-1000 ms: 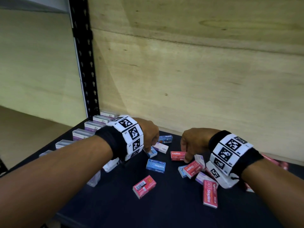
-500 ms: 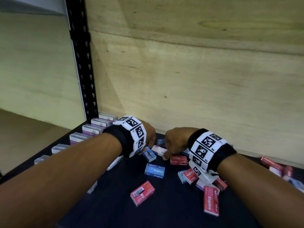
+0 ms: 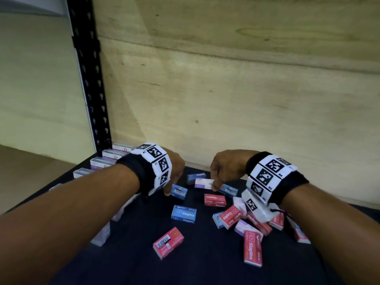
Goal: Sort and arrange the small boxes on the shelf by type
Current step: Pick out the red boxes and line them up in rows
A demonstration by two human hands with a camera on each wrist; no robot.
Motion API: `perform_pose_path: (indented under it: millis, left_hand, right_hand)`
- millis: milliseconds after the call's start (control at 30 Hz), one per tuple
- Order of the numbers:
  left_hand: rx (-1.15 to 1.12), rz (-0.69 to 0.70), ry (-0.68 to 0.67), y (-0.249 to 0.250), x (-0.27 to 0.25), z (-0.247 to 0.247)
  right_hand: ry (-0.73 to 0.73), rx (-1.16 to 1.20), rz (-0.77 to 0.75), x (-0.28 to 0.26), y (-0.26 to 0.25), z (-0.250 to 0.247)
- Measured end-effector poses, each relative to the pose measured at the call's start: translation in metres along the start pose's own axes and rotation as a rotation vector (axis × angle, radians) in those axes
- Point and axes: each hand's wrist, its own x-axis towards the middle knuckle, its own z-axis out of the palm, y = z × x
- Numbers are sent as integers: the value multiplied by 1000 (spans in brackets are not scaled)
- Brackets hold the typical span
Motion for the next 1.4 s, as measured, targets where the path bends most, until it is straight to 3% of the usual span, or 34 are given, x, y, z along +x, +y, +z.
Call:
perform_pose_path:
  millis: [100,233,367,467,800,1000,1400]
  left_hand:
    - [46,-6,41,2,-14,-8]
    - [59,19,249,19,-29,-19]
    - [49,132,189,68,-30,-40]
    - [45,249,224,113,-28,-50]
    - [116,491,176,229,-26,-43]
    - [90,558,153,256,-27,-31]
    - [48,581,113,264,-23,-21]
  right_hand:
    - [21,-30,39,-16,23,-6]
    - [47,-47,136,-46,69,-6]
    - [64,-21,252,-87,118,3]
    - [60,10,370,-124,156,18]
    - [30,69,744,-207,244,81]
    - [57,47,855,-221,264,114]
    - [24,59,860,-220,260,125]
